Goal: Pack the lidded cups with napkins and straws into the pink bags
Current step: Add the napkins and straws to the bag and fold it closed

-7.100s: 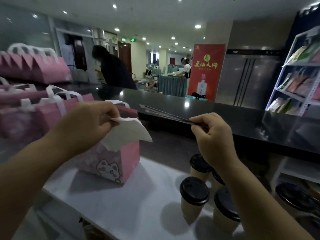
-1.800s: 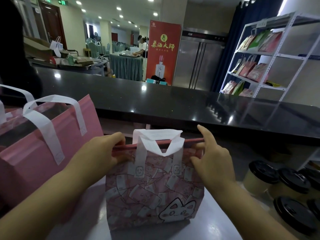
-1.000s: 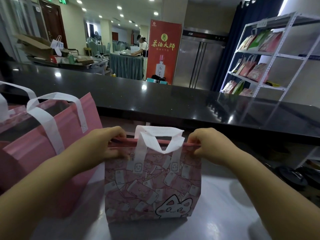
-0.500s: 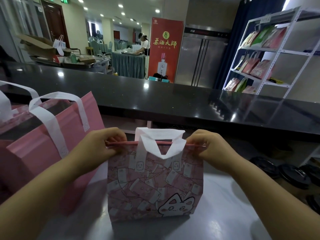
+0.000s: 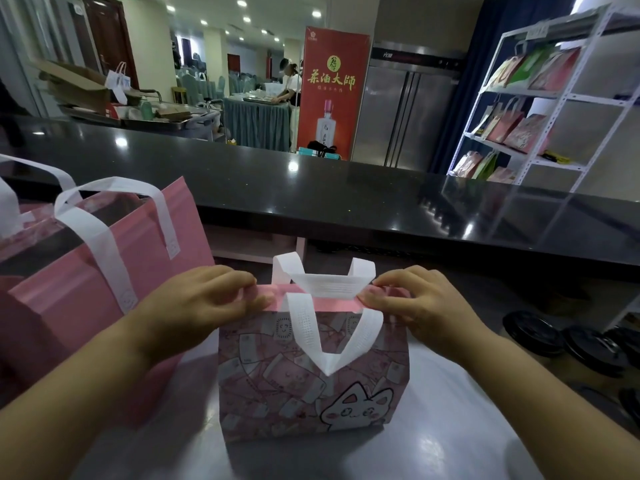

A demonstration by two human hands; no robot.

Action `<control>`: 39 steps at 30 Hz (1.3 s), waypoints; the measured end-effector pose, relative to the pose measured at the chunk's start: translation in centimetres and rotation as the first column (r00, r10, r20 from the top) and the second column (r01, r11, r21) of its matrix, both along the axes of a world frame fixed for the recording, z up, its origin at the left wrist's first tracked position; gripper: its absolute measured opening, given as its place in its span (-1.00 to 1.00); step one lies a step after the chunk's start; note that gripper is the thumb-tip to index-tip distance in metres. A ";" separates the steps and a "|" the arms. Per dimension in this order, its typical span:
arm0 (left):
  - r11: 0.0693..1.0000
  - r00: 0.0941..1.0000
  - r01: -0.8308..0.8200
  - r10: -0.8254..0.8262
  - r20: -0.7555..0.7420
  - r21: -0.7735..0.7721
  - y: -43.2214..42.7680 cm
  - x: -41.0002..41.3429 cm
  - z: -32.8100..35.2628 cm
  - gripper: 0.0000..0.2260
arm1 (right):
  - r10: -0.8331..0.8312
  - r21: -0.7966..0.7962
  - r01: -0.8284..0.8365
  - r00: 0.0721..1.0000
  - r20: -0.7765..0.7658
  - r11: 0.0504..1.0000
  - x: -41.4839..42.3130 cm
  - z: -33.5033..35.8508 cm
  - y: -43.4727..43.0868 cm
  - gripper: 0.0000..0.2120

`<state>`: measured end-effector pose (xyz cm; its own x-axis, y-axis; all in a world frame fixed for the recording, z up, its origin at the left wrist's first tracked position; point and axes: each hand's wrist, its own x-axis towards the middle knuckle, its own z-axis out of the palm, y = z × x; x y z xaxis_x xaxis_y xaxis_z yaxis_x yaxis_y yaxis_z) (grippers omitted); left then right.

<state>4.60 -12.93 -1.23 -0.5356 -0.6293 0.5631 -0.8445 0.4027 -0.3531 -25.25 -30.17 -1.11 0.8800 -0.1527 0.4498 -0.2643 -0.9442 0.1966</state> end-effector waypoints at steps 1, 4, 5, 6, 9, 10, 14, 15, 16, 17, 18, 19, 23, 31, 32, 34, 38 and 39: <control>1.000 1.000 -0.008 0.008 0.022 -0.003 -0.1 0.1 0.0 -0.62 | -0.023 -0.033 0.022 0.999 -0.029 0.999 -0.1 -0.2 -0.2 -0.48; 0.997 0.999 -0.046 0.045 0.024 0.057 -0.1 -0.1 0.0 -0.71 | -0.086 -0.077 0.080 0.993 -0.080 0.994 -0.4 -0.6 -0.5 -0.48; 0.994 0.998 -0.055 0.056 -0.006 0.091 -0.1 -0.2 0.0 -0.73 | -0.094 -0.059 0.089 0.992 -0.079 0.994 -0.4 -0.6 -0.4 -0.59; 0.992 0.997 -0.056 0.061 -0.040 0.117 -0.1 -0.3 0.0 -0.72 | -0.100 -0.016 0.100 0.993 -0.068 0.995 -0.3 -0.4 -0.3 -0.67; 0.983 0.985 -0.057 0.084 -0.149 0.176 -0.5 -1.2 0.4 -0.72 | -0.081 0.155 0.083 0.997 -0.020 0.984 0.8 0.6 0.0 -0.75; 0.980 0.974 -0.055 0.095 -0.208 0.190 -0.8 -1.5 0.6 -0.73 | -0.071 0.197 0.069 0.997 0.004 0.978 1.3 1.0 0.0 -0.79; 0.959 0.854 -0.118 0.230 -0.467 0.257 -2.4 -2.8 1.3 -0.87 | -0.132 0.326 0.101 0.988 0.075 0.940 3.3 2.0 0.3 -0.82; 0.949 0.828 -0.135 0.267 -0.494 0.286 -2.8 -3.1 1.3 -0.83 | -0.149 0.321 0.123 0.987 0.057 0.939 3.7 2.1 0.4 -0.81; 0.938 0.815 -0.148 0.296 -0.499 0.313 -3.2 -3.3 1.2 -0.80 | -0.153 0.304 0.136 0.988 0.032 0.943 4.0 2.1 0.4 -0.78; 0.927 0.814 -0.157 0.317 -0.488 0.340 -3.5 -3.5 1.1 -0.79 | -0.147 0.288 0.139 0.989 0.005 0.948 4.3 2.0 0.5 -0.75; 0.917 0.819 -0.166 0.334 -0.466 0.364 -3.7 -3.7 1.0 -0.78 | -0.134 0.279 0.135 0.991 -0.023 0.951 4.6 1.9 0.6 -0.72; 0.906 0.827 -0.180 0.350 -0.439 0.384 -3.9 -3.8 0.9 -0.75 | -0.118 0.280 0.128 0.992 -0.052 0.951 4.7 1.7 0.7 -0.67; 0.896 0.860 -0.255 0.382 -0.339 0.365 -4.0 -4.5 0.6 -0.60 | -0.106 0.354 0.121 0.993 -0.061 0.927 5.2 1.2 1.1 -0.65; 0.890 0.863 -0.322 0.416 -0.285 0.324 -4.5 -5.2 0.7 -0.65 | -0.170 0.390 0.179 0.984 -0.059 0.903 6.4 1.2 1.6 -0.72; 0.885 0.857 -0.318 0.422 -0.297 0.340 -4.7 -5.1 0.7 -0.66 | -0.189 0.371 0.205 0.979 -0.078 0.906 6.5 1.2 1.6 -0.70; 0.881 0.838 -0.295 0.425 -0.342 0.370 -4.5 -4.6 0.6 -0.70 | -0.231 0.291 0.252 0.967 -0.105 0.923 6.4 1.0 1.4 -0.65; 0.888 0.821 -0.289 0.422 -0.384 0.357 -3.7 -3.7 0.1 -0.85 | -0.269 0.187 0.269 0.963 -0.027 0.945 4.8 0.8 0.8 -0.63; 0.887 0.816 -0.288 0.425 -0.392 0.361 -3.7 -3.6 0.1 -0.85 | -0.257 0.213 0.254 0.966 -0.017 0.943 4.3 0.8 0.7 -0.70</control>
<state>1.05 -16.58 -1.17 0.0267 -0.8880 0.4590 -0.9821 0.0624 0.1778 -20.96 -29.46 -0.27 0.7943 -0.4645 0.3916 -0.5032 -0.8642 -0.0042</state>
